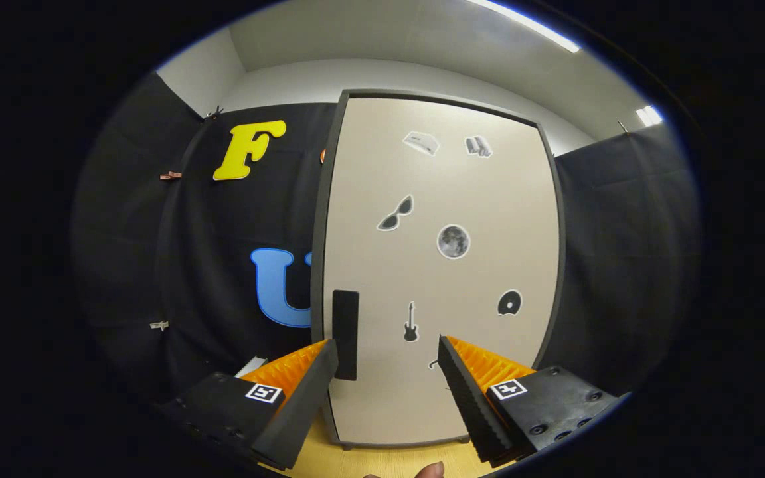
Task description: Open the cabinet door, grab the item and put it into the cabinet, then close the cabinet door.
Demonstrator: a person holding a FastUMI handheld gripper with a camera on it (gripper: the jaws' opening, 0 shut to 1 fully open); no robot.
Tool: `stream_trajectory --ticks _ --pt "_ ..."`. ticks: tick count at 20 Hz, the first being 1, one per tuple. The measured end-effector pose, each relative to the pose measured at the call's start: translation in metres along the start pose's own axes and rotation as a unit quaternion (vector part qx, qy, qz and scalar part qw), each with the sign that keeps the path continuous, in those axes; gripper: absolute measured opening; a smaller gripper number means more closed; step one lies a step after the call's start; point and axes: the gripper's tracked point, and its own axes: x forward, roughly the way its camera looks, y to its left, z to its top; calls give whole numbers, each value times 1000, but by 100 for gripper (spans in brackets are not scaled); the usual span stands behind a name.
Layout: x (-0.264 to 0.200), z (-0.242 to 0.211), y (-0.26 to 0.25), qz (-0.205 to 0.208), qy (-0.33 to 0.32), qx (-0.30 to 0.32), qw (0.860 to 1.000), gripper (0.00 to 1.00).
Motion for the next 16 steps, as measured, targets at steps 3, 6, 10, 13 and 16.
stream_trajectory --ticks 3,6,10,13,16 --pt "23 -7 10 1 4 2 1000 97" --pt "43 -17 18 2 10 7 1000 97" --pt "67 -28 22 -4 16 16 1000 97" --pt "81 -36 28 0 20 28 999 97" --pt "95 -50 34 -1 36 39 999 90"
